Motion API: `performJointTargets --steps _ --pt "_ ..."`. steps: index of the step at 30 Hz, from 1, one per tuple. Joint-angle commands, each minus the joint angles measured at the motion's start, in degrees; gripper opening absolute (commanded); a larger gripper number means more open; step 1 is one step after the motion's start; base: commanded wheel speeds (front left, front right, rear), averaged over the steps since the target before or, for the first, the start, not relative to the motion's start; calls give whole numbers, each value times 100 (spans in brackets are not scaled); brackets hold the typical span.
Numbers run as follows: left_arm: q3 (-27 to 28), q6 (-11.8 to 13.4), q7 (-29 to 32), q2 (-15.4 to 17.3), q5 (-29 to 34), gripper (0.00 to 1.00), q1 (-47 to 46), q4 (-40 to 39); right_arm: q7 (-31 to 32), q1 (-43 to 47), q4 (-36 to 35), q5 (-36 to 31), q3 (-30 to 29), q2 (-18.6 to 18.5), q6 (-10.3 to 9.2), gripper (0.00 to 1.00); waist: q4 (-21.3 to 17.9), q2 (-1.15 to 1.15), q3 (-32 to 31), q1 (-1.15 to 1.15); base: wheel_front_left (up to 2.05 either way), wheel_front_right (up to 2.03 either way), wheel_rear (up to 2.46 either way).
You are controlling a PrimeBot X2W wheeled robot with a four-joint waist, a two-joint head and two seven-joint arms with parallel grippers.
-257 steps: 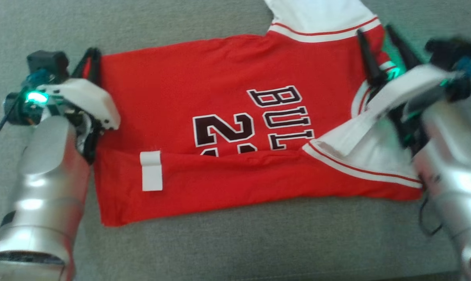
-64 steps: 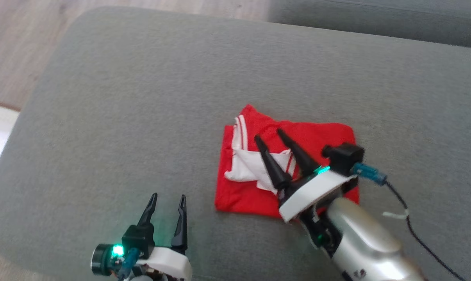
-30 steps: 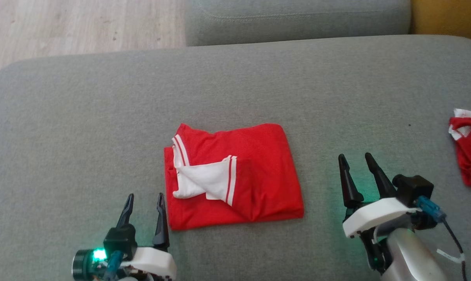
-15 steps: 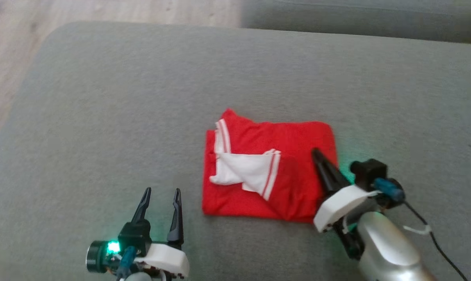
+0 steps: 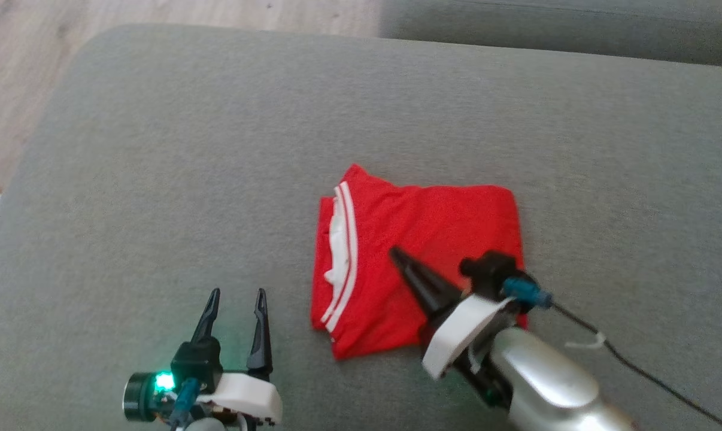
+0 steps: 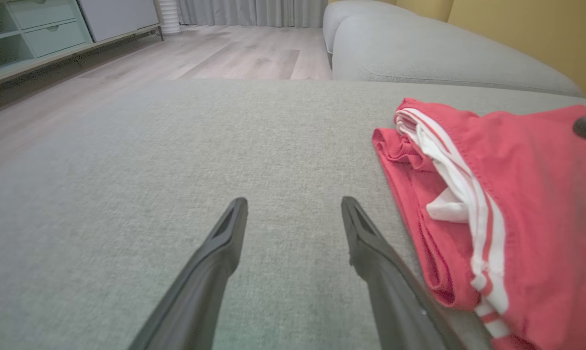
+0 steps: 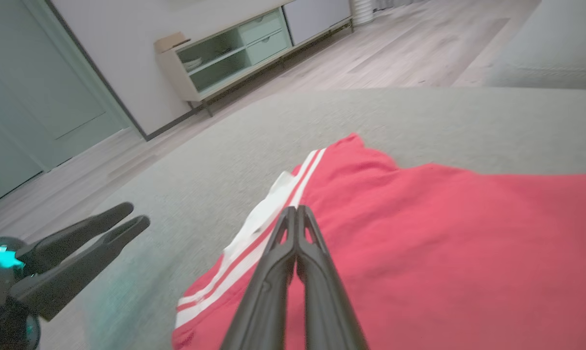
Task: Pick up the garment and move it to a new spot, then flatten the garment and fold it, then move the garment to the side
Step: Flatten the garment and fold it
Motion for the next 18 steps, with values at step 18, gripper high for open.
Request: performJointTargets --steps 18 --pt "798 -39 -55 19 139 100 -74 -158 -37 745 -92 -946 -3149 -4 -5 0 -1297 0 -422 0 0 0 0"
